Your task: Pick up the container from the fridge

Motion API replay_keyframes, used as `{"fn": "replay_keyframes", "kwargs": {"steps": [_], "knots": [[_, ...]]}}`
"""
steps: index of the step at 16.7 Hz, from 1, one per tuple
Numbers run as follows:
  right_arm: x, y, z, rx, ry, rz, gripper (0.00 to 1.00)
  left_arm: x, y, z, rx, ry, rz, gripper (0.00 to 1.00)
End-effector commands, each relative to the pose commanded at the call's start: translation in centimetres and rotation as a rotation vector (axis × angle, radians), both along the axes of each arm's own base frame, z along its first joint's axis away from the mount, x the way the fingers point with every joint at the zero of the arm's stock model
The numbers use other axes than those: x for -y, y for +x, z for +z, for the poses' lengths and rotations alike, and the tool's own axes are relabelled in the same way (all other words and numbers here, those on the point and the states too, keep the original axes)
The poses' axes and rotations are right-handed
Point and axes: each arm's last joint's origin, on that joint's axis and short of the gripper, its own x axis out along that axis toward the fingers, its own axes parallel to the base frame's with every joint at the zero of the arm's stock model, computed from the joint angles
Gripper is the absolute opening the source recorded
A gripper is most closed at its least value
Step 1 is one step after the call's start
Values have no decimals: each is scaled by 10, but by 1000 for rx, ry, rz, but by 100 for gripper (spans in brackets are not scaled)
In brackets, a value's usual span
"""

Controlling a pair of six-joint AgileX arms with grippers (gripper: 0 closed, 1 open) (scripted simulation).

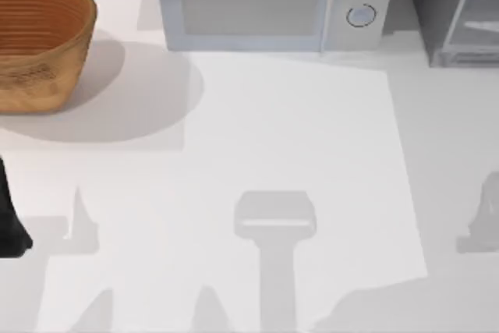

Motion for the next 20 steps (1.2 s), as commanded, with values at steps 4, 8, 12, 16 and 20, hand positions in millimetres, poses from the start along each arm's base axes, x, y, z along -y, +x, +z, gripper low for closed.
{"fn": "replay_keyframes", "kwargs": {"steps": [4,8,12,16,20], "knots": [[-13,3,47,126,3,40,0,0,0,0,0,0,0,100],[-43,26,99,193,52,74,0,0,0,0,0,0,0,100],[-108,66,118,138,95,94,0,0,0,0,0,0,0,100],[-205,89,93,37,76,86,0,0,0,0,0,0,0,100],[-298,77,41,-22,23,50,0,0,0,0,0,0,0,100]]}}
